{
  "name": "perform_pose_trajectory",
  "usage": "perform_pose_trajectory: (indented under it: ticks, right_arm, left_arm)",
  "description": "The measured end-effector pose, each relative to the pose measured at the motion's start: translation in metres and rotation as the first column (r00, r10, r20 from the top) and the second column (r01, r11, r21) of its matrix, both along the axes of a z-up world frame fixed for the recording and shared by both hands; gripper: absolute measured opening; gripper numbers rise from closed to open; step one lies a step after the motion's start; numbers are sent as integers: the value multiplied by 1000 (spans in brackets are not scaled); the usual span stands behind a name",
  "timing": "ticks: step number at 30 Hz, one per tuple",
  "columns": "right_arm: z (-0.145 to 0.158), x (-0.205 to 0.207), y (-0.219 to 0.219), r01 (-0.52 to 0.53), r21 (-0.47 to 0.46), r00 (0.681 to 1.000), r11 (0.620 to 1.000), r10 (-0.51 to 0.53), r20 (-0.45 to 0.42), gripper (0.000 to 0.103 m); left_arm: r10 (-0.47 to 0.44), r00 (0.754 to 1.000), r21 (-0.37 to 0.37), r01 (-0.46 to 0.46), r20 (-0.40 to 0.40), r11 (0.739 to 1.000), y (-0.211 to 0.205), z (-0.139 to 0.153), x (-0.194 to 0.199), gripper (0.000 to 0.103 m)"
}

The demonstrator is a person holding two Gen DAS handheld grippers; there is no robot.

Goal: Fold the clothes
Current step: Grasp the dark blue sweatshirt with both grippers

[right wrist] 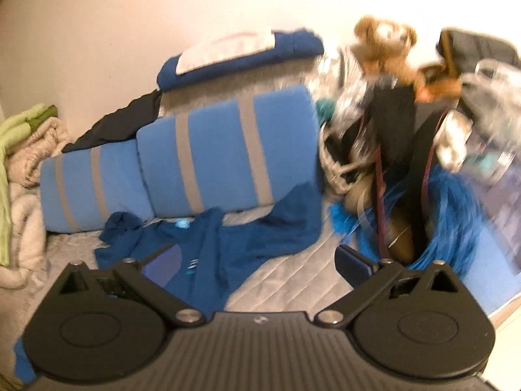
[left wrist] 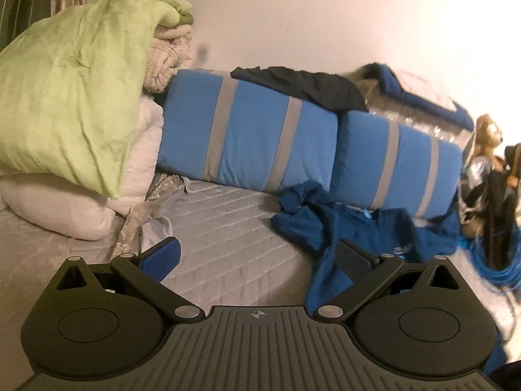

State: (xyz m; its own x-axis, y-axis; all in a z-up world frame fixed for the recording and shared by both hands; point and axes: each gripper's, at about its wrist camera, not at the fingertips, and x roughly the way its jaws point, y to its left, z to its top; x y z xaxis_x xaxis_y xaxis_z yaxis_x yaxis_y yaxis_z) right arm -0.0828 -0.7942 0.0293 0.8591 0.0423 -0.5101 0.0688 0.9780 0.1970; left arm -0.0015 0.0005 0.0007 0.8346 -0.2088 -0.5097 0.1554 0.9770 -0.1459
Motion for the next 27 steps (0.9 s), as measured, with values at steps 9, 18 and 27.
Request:
perform_pose_trajectory:
  ticks: [9, 18, 27]
  right_arm:
    - [61, -43, -11, -33, -18, 995, 999, 35, 92, 103]
    - [0, -30, -1, -127, 101, 991, 987, 122, 56, 103]
    - [-82, 1, 53, -239, 96, 970, 966, 241, -13, 103]
  left_arm:
    - [-30, 1000, 1, 30, 8, 1000, 5, 6, -17, 103]
    - [-126, 992, -103, 124, -8, 987, -13, -58, 3, 103]
    - [-232, 952, -221, 187, -200, 957, -14, -147, 38, 99]
